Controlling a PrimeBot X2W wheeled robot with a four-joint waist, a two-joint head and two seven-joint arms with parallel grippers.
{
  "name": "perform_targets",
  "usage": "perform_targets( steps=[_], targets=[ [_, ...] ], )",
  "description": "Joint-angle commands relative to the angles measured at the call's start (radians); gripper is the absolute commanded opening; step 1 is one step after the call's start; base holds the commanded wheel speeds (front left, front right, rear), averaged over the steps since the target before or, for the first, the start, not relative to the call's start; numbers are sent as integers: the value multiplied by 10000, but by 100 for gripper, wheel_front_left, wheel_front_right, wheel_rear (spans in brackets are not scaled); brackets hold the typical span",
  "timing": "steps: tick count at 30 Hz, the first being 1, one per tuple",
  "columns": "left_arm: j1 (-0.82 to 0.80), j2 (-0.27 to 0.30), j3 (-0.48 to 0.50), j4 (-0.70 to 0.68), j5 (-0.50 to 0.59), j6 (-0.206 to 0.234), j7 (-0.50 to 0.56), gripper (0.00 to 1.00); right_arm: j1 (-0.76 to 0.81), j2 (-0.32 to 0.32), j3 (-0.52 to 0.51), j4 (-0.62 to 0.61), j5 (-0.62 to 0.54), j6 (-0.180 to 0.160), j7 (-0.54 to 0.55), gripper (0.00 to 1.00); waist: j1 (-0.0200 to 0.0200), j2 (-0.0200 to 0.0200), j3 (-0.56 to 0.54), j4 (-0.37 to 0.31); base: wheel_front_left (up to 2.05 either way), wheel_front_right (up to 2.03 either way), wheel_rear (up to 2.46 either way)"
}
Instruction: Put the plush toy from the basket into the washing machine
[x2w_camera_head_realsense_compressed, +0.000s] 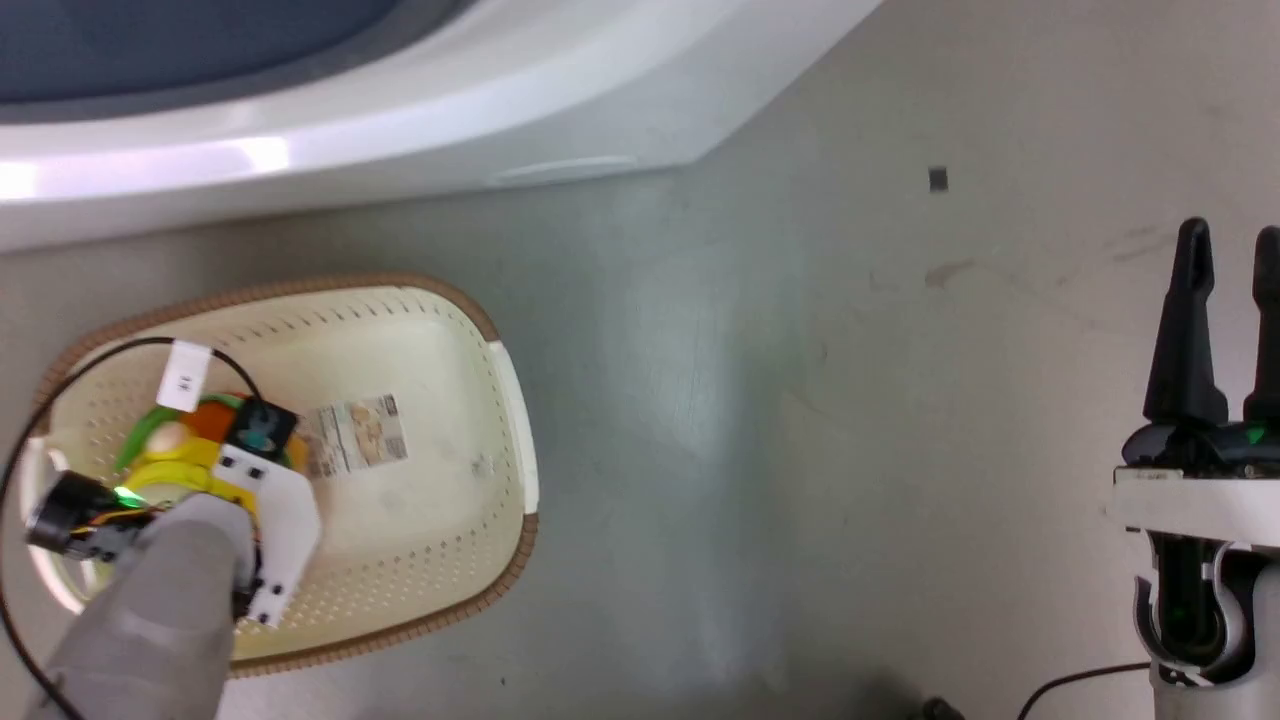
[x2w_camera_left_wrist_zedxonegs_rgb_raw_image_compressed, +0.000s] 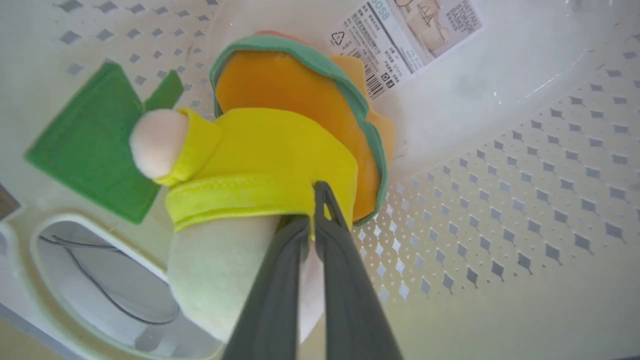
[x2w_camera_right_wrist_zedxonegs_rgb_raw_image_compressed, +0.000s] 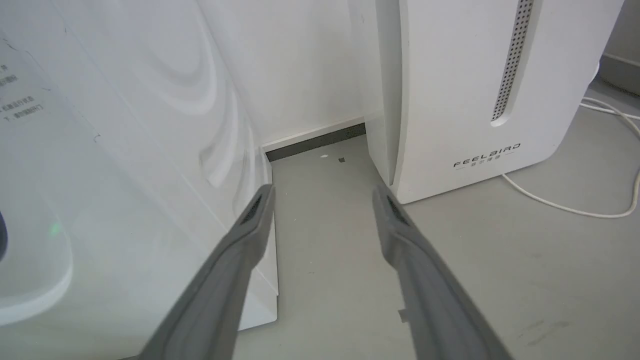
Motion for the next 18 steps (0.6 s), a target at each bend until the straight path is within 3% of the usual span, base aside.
perform_targets(
  steps=[1,18],
  targets=[
    [83,-40,-35,20,-40,-45,-55,0,81,-4,-40,31,13,-7,-45,100,-1,0,-342,130,0,0,0],
    [1724,-1244,-347,-45,-648,-753,-2914,0,1840,-4,-425,625,-602,-7,-45,100,-1,0,-3786,1236,0,0,0]
  ],
)
